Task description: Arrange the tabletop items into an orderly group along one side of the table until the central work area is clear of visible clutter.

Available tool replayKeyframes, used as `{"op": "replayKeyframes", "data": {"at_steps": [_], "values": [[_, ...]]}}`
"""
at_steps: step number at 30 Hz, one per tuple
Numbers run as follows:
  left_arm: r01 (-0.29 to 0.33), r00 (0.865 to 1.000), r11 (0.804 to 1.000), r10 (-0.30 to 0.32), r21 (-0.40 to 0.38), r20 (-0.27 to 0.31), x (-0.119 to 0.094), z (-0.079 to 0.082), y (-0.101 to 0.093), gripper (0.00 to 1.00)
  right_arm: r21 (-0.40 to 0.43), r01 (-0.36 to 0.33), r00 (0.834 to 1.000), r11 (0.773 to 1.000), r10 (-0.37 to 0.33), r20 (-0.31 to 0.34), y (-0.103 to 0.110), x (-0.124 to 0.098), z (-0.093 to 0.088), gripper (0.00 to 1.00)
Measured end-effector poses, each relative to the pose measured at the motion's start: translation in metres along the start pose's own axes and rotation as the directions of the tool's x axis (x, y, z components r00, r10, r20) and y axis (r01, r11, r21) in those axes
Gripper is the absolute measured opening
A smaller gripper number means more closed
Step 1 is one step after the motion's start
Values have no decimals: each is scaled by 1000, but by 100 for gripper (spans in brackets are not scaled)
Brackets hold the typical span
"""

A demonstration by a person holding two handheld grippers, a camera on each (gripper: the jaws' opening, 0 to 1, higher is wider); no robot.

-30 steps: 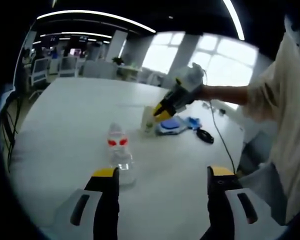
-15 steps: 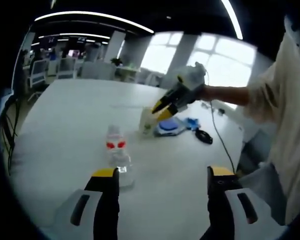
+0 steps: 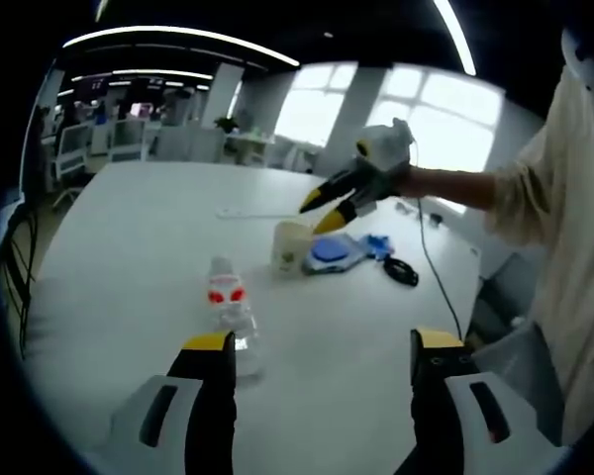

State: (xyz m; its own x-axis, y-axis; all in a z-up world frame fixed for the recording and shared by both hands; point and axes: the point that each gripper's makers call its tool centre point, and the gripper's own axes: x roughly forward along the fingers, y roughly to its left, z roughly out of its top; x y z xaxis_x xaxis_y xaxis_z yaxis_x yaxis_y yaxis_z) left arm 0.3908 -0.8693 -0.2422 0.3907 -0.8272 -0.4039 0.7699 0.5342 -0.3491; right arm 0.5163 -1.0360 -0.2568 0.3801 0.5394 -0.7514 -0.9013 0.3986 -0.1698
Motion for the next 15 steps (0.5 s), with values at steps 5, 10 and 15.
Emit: {"op": "replayKeyframes", "data": {"at_steps": [5,10,15], "values": [[7,1000,1000,-7,8,-3,0,2,-4,68,16,13,1000,1000,-14,15,1,-8,2,32],[17,1000,1000,-17,18,1,-2,6,-8,68,29,25,999,999,-26,21,5,-18,3,33],[29,1000,999,-29,31,3,-3,11,-12,69,45,42,998,998,-44,40,10,-28,8,35]]}}
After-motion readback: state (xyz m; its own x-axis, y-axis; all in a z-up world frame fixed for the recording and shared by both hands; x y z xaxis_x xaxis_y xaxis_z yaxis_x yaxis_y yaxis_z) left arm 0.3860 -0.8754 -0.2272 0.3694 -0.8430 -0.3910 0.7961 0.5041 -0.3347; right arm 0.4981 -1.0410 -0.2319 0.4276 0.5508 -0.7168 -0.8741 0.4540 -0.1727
